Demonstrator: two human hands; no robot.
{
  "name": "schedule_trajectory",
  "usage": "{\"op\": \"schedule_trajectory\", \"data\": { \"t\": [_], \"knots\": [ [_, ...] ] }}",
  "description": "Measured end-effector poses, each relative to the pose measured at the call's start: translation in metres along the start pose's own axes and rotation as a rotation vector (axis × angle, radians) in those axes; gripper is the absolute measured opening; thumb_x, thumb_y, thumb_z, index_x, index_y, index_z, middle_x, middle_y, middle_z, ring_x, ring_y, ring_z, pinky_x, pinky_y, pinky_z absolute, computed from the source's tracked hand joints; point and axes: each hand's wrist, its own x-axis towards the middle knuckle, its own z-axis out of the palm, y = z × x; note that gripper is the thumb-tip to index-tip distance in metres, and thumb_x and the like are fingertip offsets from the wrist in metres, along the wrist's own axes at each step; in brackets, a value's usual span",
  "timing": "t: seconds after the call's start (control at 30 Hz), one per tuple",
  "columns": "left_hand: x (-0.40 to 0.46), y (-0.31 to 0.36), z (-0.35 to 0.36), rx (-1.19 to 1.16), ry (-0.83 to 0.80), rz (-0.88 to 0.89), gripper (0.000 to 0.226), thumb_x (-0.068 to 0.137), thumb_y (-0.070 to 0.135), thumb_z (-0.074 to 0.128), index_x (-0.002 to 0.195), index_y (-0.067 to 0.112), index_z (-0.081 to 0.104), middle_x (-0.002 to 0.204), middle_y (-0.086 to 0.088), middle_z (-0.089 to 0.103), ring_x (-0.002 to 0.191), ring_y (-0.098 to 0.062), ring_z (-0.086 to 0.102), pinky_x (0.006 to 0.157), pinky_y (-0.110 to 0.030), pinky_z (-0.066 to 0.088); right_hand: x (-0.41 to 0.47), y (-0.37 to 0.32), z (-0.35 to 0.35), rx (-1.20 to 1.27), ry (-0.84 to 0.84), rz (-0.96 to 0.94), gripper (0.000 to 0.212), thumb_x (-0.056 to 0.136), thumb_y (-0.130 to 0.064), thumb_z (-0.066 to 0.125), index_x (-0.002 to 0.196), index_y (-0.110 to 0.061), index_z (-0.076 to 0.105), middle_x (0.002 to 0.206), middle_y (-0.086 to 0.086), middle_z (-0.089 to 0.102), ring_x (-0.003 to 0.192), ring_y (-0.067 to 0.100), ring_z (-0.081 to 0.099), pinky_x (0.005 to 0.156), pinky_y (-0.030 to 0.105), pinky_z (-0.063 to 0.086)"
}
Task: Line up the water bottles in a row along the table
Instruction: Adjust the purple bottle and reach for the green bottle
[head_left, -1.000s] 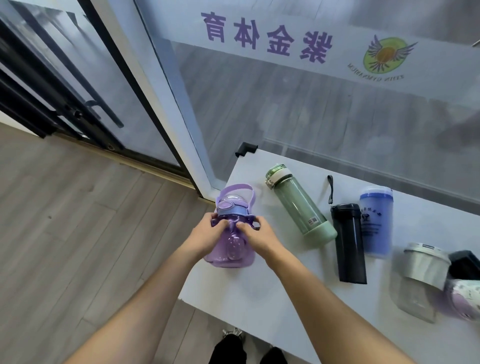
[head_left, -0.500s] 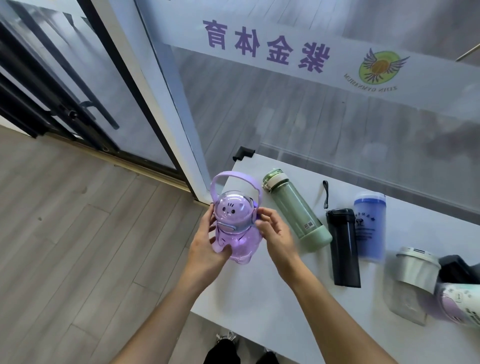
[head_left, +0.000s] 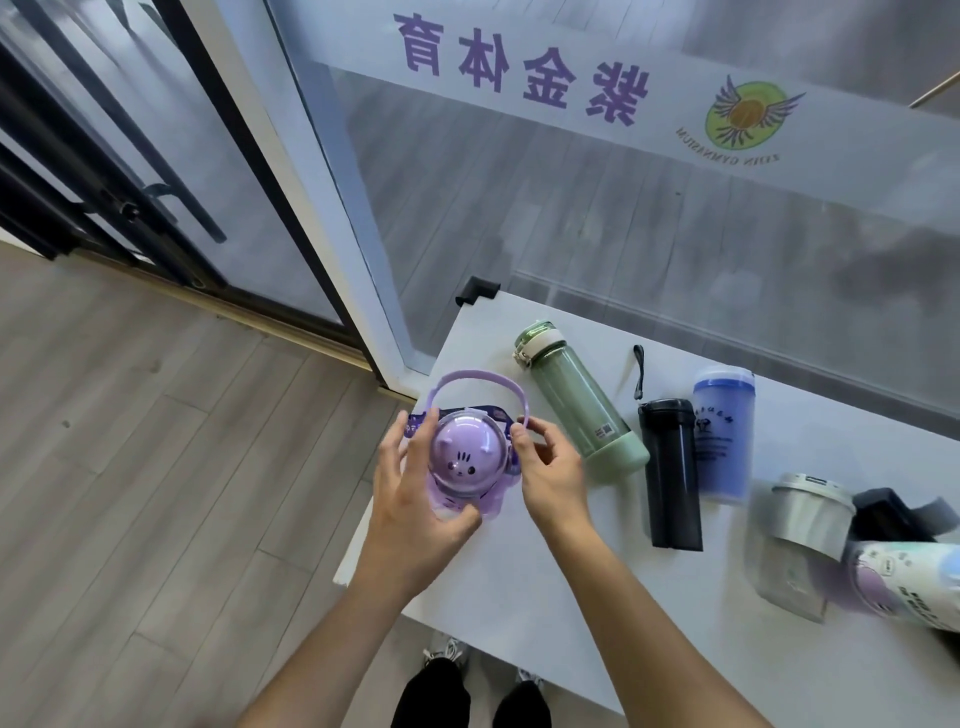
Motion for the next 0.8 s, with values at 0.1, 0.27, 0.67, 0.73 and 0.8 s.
{"op": "schedule_trajectory", "data": {
  "t": [0.1,0.27,0.67,0.73,0.8],
  "knots": [
    [0.003,0.008,0.001,0.143,-0.024,0.113,0.095,0.067,0.048,0.080,0.147,0.045,0.027,0.159,0.006,0.013,0.139,-0.019,0.027,0.100,-0.032,0.041,0.005,-0.001,-0.007,-0.279,0.132,-0.119,0.027,0.097,-0.046,0.052,0.111,-0.027,0.064,0.110,0.002,0.063,0.102,0.017,0.061,0.093,0.032,0.047],
    [0.011,0.005,0.008,0.136,-0.001,0.092,0.091,0.068,0.049,0.076,0.147,0.043,0.031,0.150,0.001,0.030,0.129,-0.024,0.038,0.097,-0.038,0.046,0.049,-0.018,-0.026,-0.967,0.184,-0.260,0.064,0.089,-0.041,0.060,0.145,-0.018,0.040,0.143,0.012,0.043,0.131,0.034,0.042,0.110,0.045,0.034],
    [0.077,0.003,0.022,0.181,0.068,0.136,0.089,0.072,0.024,0.083,0.145,0.037,0.033,0.141,0.004,0.036,0.122,-0.022,0.039,0.098,-0.035,0.044,0.089,-0.022,-0.037,-1.366,-0.007,-0.101,0.088,0.091,-0.047,0.062,0.157,-0.021,0.010,0.140,0.017,0.042,0.126,0.036,0.046,0.100,0.045,0.038],
    [0.100,0.006,0.024,0.172,0.061,0.121,0.090,0.071,0.026,0.083,0.145,0.037,0.033,0.141,0.002,0.036,0.120,-0.024,0.040,0.097,-0.035,0.044,0.084,-0.020,-0.035,-1.397,-0.006,-0.092,0.086,0.089,-0.049,0.064,0.154,-0.017,0.017,0.139,0.017,0.043,0.125,0.036,0.046,0.099,0.045,0.039],
    [0.124,0.010,0.026,0.165,0.052,0.120,0.090,0.071,0.026,0.082,0.145,0.037,0.032,0.141,0.000,0.037,0.118,-0.027,0.042,0.097,-0.038,0.045,0.082,-0.019,-0.034,-1.400,0.005,-0.050,0.083,0.086,-0.050,0.066,0.149,-0.014,0.024,0.137,0.017,0.044,0.123,0.036,0.047,0.097,0.045,0.040]
  ]
}}
